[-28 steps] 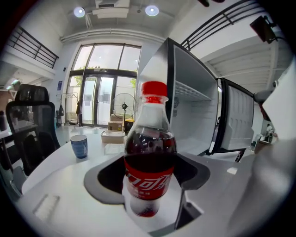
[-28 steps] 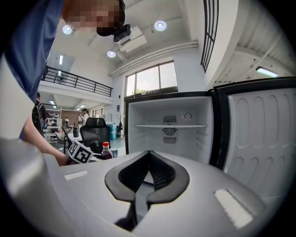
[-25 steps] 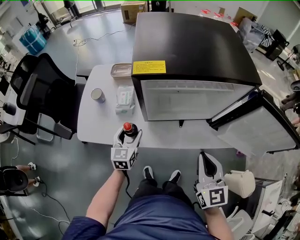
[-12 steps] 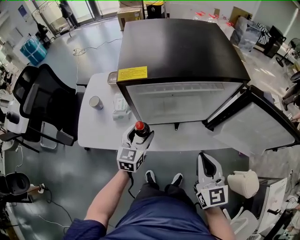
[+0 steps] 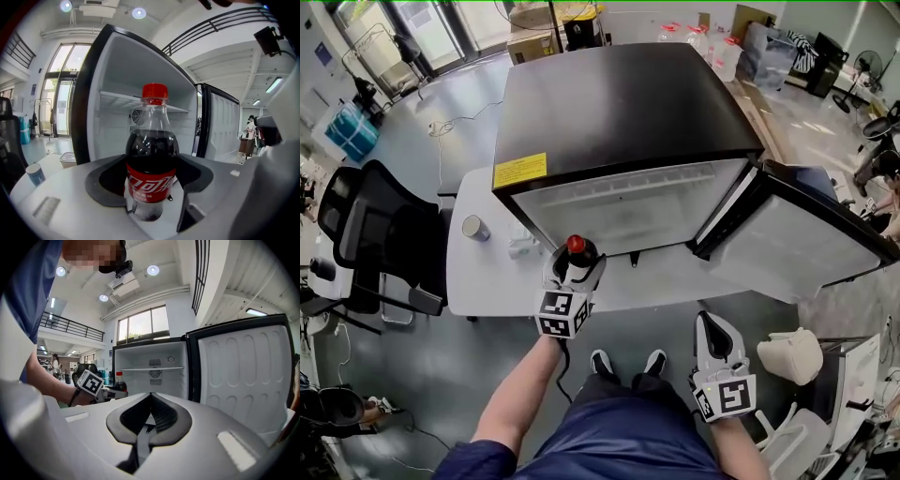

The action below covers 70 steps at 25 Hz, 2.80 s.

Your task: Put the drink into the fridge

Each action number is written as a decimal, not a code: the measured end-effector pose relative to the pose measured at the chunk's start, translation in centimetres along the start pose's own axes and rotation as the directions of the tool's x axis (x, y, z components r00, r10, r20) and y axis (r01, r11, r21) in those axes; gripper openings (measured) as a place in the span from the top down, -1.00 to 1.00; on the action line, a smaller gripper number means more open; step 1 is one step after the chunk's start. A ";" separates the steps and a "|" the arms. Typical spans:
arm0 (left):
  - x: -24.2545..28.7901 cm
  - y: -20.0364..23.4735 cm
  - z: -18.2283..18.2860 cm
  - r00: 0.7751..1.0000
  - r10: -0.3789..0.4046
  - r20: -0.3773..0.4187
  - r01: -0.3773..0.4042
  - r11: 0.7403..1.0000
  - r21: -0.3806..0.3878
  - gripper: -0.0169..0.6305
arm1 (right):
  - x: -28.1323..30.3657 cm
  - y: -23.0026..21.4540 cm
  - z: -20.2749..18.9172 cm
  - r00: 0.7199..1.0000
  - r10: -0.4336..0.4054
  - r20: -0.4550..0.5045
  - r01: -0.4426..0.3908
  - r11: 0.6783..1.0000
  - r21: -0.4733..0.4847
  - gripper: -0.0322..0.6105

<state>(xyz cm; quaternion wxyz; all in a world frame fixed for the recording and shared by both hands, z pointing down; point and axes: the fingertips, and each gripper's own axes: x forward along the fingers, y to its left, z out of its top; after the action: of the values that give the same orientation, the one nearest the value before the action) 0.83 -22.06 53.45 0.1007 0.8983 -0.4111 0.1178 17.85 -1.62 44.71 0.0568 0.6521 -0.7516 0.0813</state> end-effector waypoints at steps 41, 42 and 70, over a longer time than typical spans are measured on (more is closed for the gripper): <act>16.4 2.1 2.2 0.999 -0.035 -0.036 0.037 0.998 0.041 -0.02 | -2.2 -4.1 -2.4 0.970 -0.219 -0.103 0.224 0.973 0.049 0.89; 16.7 2.2 2.2 0.999 -0.034 -0.038 0.035 0.999 0.041 -0.02 | -2.2 -4.1 -2.4 0.970 -0.218 -0.105 0.224 0.973 0.050 0.89; 17.0 2.0 1.3 0.999 0.000 -0.038 0.003 0.997 0.078 -0.04 | -1.0 -4.1 -2.2 0.981 -0.168 -0.094 0.175 0.982 0.068 0.89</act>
<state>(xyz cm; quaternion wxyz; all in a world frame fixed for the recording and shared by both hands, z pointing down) 10.27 -35.87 57.38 0.0732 0.8996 -0.4033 0.1507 22.00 -0.74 46.86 0.0718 0.7120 -0.6856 0.1334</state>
